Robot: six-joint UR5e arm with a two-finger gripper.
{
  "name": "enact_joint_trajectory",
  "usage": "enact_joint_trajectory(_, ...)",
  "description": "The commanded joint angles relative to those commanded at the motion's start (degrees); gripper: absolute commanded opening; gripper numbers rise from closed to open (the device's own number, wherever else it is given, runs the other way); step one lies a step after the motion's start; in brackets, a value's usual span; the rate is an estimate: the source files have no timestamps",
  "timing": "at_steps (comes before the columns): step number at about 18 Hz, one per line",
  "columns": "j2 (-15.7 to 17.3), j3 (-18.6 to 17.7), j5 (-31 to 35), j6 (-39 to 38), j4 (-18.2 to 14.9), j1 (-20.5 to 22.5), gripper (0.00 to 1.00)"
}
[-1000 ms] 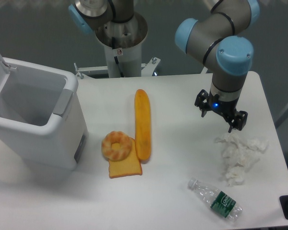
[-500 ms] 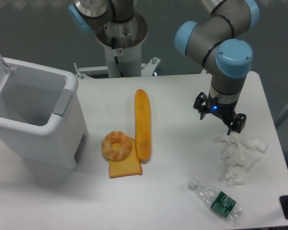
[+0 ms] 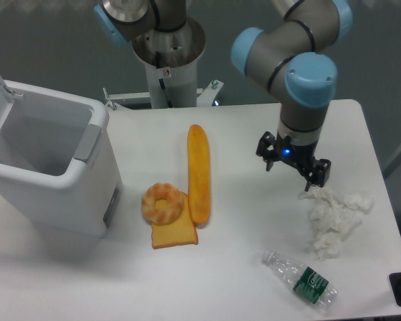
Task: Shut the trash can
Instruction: 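Raise the gripper and move it over the bread toward the trash can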
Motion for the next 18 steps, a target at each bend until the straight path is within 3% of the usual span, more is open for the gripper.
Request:
enact_joint_trajectory(9, 9.5, -4.0, -0.6, -9.8, -1.8, -8.1, 1.0)
enact_joint_trajectory(15, 19.5, -4.5, -3.3, -12.5, -8.1, -11.3, 1.0)
enact_joint_trajectory(18, 23.5, -4.5, -5.7, -15.3, -9.4, -13.1, 1.0)
